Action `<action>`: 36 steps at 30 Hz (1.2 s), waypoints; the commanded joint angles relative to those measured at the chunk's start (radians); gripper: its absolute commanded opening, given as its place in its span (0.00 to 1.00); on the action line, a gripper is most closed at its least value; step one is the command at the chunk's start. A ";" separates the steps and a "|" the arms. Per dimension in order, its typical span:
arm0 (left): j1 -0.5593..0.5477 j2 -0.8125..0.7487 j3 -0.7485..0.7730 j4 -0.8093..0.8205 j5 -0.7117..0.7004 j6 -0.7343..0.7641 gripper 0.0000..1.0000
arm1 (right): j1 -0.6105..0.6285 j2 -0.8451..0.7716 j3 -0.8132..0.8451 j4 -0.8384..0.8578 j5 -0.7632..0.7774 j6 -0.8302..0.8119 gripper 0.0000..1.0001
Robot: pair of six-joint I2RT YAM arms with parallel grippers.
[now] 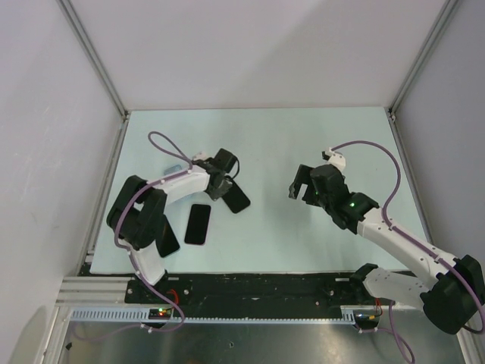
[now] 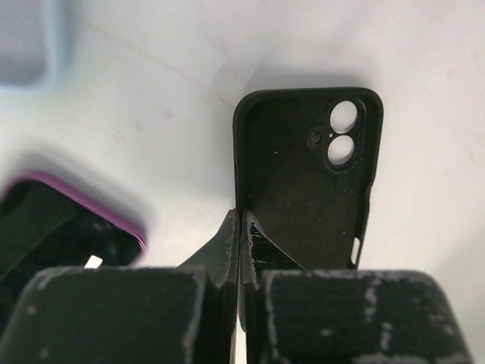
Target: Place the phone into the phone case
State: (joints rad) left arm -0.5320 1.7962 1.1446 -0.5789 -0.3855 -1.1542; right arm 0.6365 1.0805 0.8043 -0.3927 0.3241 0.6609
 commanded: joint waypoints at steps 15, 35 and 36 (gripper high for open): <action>-0.238 -0.076 0.018 -0.006 0.050 -0.070 0.35 | -0.044 -0.023 -0.016 0.001 -0.004 0.000 1.00; -0.113 -0.593 -0.450 0.139 -0.147 0.399 0.99 | -0.044 -0.014 -0.016 0.039 -0.124 -0.043 1.00; -0.102 -0.592 -0.463 0.156 -0.124 0.416 0.99 | -0.042 -0.010 -0.016 0.042 -0.128 -0.046 1.00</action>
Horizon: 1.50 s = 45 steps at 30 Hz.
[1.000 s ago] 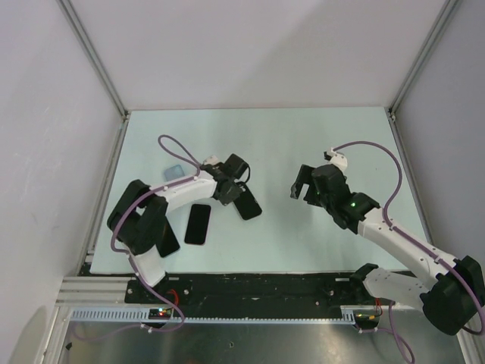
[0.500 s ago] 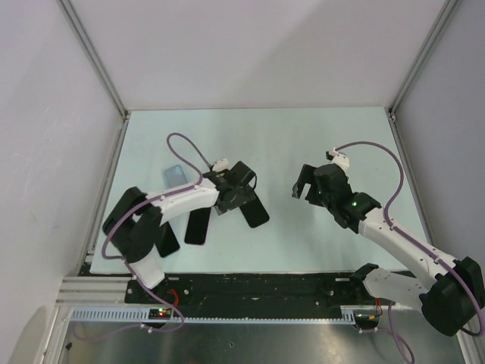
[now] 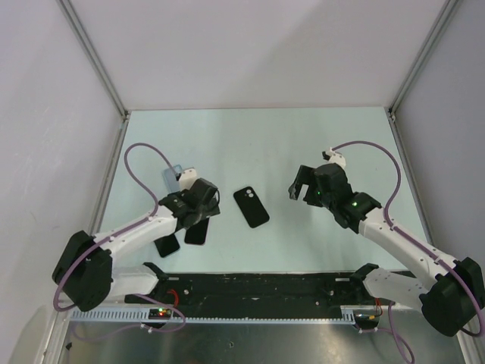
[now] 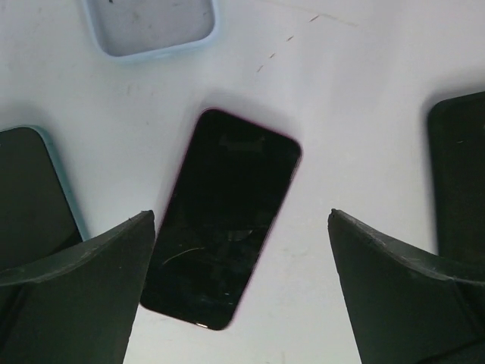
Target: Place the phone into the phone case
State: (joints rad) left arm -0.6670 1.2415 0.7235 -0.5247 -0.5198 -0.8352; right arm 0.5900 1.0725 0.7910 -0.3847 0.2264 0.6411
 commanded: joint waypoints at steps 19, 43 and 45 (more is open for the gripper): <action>0.124 0.094 -0.127 0.195 0.177 0.161 1.00 | 0.023 0.012 -0.003 0.052 -0.048 -0.029 1.00; 0.095 0.101 -0.178 0.217 0.361 -0.292 0.57 | 0.265 0.142 -0.090 0.347 -0.194 0.008 1.00; 0.094 0.098 -0.168 0.217 0.374 -0.306 0.57 | 0.294 0.190 -0.090 0.408 -0.224 0.018 0.99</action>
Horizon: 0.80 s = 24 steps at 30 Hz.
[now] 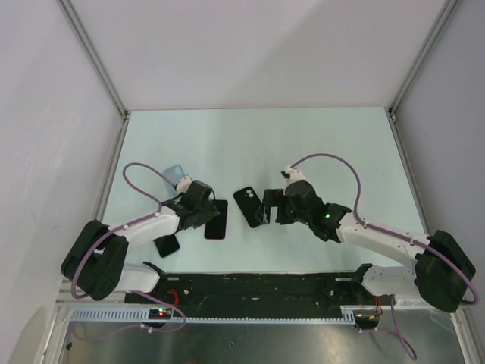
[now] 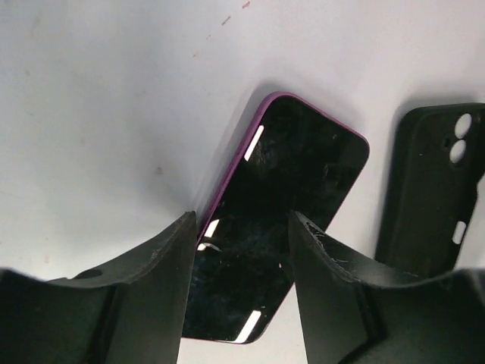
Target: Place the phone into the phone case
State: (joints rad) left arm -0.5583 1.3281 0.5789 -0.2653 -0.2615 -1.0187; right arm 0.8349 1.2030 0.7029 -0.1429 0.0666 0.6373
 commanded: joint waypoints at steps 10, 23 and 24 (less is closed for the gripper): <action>-0.026 -0.035 0.035 -0.099 0.068 0.095 0.80 | 0.096 0.128 -0.002 0.246 -0.078 0.045 0.95; -0.176 0.093 0.230 -0.250 -0.118 0.357 0.97 | 0.056 -0.033 -0.016 0.111 0.105 0.024 0.96; -0.180 0.109 0.241 -0.251 -0.117 0.370 0.97 | 0.056 -0.036 -0.020 0.110 0.107 0.026 0.96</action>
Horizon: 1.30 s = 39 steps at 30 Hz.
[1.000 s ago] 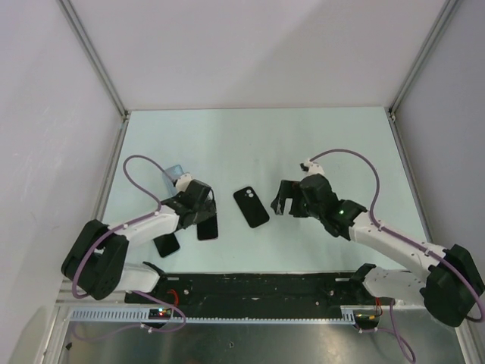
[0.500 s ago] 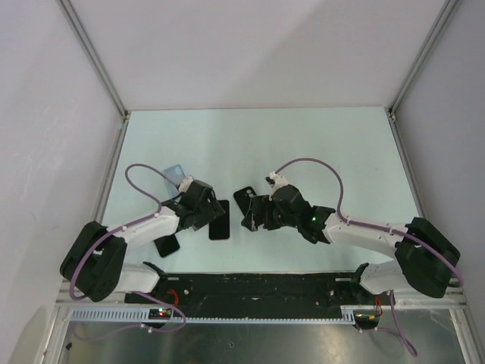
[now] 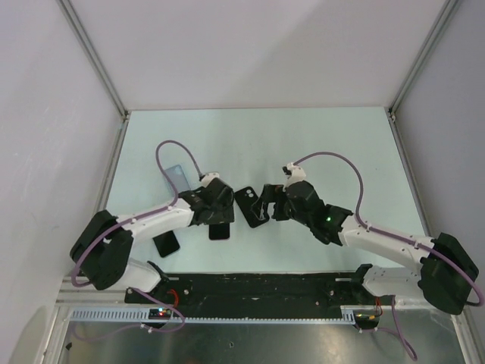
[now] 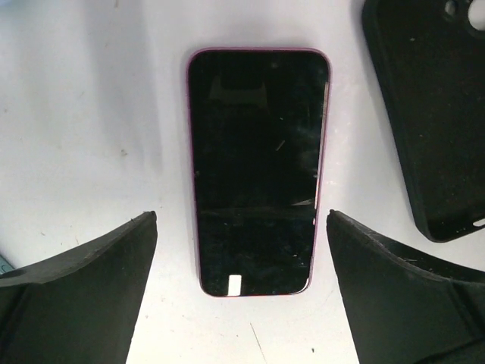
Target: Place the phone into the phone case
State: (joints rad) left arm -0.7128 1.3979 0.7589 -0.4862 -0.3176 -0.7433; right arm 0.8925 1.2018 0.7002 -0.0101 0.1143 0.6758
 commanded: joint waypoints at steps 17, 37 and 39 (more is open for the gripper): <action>-0.036 0.212 0.150 -0.025 -0.045 0.167 0.96 | 0.034 -0.010 -0.048 -0.001 0.046 0.010 0.96; 0.073 0.296 0.145 0.033 0.085 0.151 0.80 | 0.063 0.069 -0.050 0.087 0.018 0.014 0.96; 0.075 0.302 0.139 0.038 0.101 0.146 0.76 | 0.064 0.082 -0.051 0.095 0.015 0.013 0.96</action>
State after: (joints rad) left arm -0.6434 1.6505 0.9134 -0.4423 -0.2646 -0.6014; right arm 0.9501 1.2625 0.6518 0.0334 0.1299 0.6811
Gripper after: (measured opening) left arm 0.798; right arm 0.963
